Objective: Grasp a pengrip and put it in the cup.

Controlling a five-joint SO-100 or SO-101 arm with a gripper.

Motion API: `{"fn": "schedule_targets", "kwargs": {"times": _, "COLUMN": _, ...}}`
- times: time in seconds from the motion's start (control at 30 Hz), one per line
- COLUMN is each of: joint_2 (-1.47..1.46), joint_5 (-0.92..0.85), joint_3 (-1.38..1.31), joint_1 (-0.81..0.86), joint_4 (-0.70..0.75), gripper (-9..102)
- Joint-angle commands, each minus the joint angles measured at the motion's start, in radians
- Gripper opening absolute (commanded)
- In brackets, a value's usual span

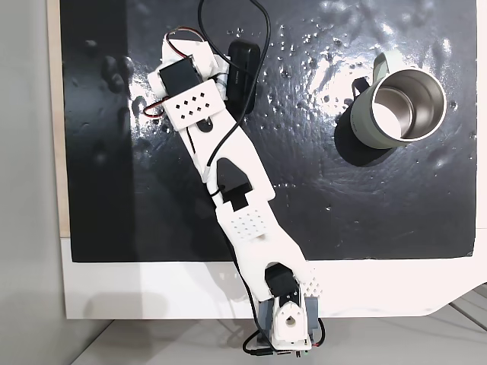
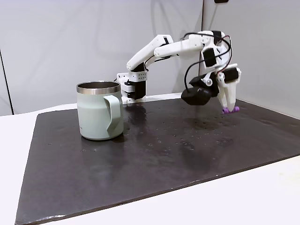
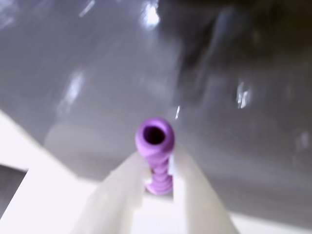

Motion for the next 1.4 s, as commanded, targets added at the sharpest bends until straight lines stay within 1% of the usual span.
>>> {"fn": "schedule_targets", "kwargs": {"times": 0.0, "joint_2": 0.261, "joint_5": -0.028, "joint_3": 0.031, "joint_1": 0.028, "joint_4": 0.026, "gripper": 0}}
{"fn": "schedule_targets", "kwargs": {"times": 0.2, "joint_2": 0.511, "joint_5": -0.092, "joint_3": 0.075, "joint_1": 0.041, "joint_4": 0.051, "gripper": 0}}
{"fn": "schedule_targets", "kwargs": {"times": 0.4, "joint_2": 0.606, "joint_5": -0.144, "joint_3": 0.049, "joint_1": 0.051, "joint_4": 0.103, "gripper": 0}}
{"fn": "schedule_targets", "kwargs": {"times": 0.53, "joint_2": 0.661, "joint_5": -0.163, "joint_3": 0.081, "joint_1": 0.103, "joint_4": 0.164, "gripper": 0}}
{"fn": "schedule_targets", "kwargs": {"times": 0.7, "joint_2": 0.798, "joint_5": -0.193, "joint_3": 0.209, "joint_1": 0.235, "joint_4": 0.247, "gripper": 0}}
{"fn": "schedule_targets", "kwargs": {"times": 0.83, "joint_2": 0.925, "joint_5": -0.252, "joint_3": 0.333, "joint_1": 0.373, "joint_4": 0.253, "gripper": 0}}
{"fn": "schedule_targets", "kwargs": {"times": 1.0, "joint_2": 1.019, "joint_5": -0.333, "joint_3": 0.423, "joint_1": 0.541, "joint_4": 0.255, "gripper": 0}}
{"fn": "schedule_targets", "kwargs": {"times": 1.2, "joint_2": 1.032, "joint_5": -0.396, "joint_3": 0.46, "joint_1": 0.762, "joint_4": 0.255, "gripper": 0}}
{"fn": "schedule_targets", "kwargs": {"times": 1.37, "joint_2": 0.959, "joint_5": -0.437, "joint_3": 0.44, "joint_1": 0.902, "joint_4": 0.247, "gripper": 0}}
